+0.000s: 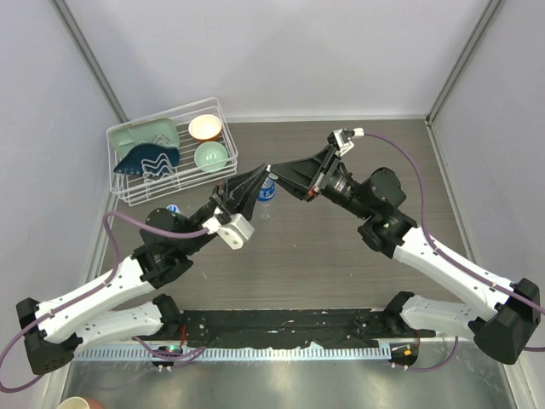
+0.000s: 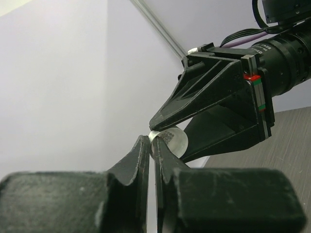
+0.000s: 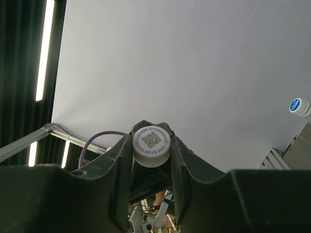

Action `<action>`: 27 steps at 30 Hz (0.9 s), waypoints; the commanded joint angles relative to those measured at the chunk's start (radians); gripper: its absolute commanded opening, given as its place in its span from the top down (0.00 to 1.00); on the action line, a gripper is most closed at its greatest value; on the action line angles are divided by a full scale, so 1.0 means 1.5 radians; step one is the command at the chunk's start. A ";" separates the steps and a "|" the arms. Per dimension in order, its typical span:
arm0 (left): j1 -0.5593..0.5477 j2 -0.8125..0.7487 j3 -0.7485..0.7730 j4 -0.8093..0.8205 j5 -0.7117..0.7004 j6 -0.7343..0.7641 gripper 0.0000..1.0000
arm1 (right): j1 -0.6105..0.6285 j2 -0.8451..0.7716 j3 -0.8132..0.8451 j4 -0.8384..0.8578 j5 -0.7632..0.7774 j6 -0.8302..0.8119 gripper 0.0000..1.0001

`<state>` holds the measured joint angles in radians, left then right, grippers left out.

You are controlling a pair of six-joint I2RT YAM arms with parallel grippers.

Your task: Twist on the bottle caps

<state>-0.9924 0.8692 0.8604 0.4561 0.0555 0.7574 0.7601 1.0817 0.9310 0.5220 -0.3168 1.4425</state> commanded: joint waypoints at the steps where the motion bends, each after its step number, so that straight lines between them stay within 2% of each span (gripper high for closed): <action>1: 0.014 -0.012 -0.001 -0.018 -0.039 -0.023 0.81 | 0.002 -0.039 0.034 0.017 -0.020 -0.028 0.84; 3: 0.013 -0.012 0.017 -0.040 -0.049 -0.050 0.68 | 0.003 -0.050 0.046 -0.022 -0.010 -0.065 0.89; 4: 0.014 -0.013 0.026 -0.051 -0.056 -0.059 0.53 | 0.003 -0.055 0.052 -0.067 -0.006 -0.079 0.90; 5: 0.014 -0.017 0.043 -0.079 -0.068 -0.074 0.48 | 0.003 -0.063 0.058 -0.095 0.001 -0.097 0.92; 8: 0.014 -0.026 0.067 -0.122 -0.084 -0.103 0.40 | 0.003 -0.080 0.085 -0.196 0.031 -0.168 0.94; 11: 0.014 -0.047 0.091 -0.189 -0.086 -0.144 0.42 | 0.003 -0.088 0.129 -0.320 0.087 -0.253 0.95; 14: 0.014 -0.064 0.098 -0.234 -0.119 -0.199 0.35 | 0.003 -0.096 0.180 -0.442 0.165 -0.342 0.95; 15: 0.014 -0.066 0.100 -0.259 -0.141 -0.230 0.22 | 0.002 -0.097 0.206 -0.467 0.185 -0.365 0.96; 17: 0.024 -0.056 0.109 -0.361 -0.149 -0.269 0.09 | 0.003 -0.099 0.230 -0.537 0.253 -0.428 0.96; 18: 0.035 -0.033 0.115 -0.398 -0.156 -0.342 0.01 | 0.003 -0.101 0.246 -0.568 0.269 -0.444 0.96; 19: 0.055 -0.018 0.131 -0.475 -0.135 -0.383 0.00 | 0.003 -0.103 0.253 -0.579 0.299 -0.473 0.95; 20: 0.079 -0.002 0.140 -0.508 -0.099 -0.411 0.00 | 0.003 -0.106 0.258 -0.589 0.309 -0.484 0.95; 21: 0.142 0.016 0.145 -0.527 -0.007 -0.434 0.00 | 0.003 -0.113 0.262 -0.596 0.318 -0.495 0.95; 23: 0.207 0.062 0.145 -0.512 0.046 -0.501 0.00 | 0.003 -0.120 0.261 -0.600 0.337 -0.515 0.95; 24: 0.264 0.079 0.145 -0.496 0.061 -0.525 0.00 | 0.002 -0.125 0.260 -0.600 0.340 -0.521 0.96; 27: 0.310 0.154 0.157 -0.453 0.113 -0.553 0.00 | 0.003 -0.138 0.256 -0.599 0.353 -0.539 0.95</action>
<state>-0.6178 0.9936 1.0676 -0.2016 0.0788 0.0917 0.7601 0.8993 1.2903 -0.3447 0.1299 0.7326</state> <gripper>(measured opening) 0.995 0.372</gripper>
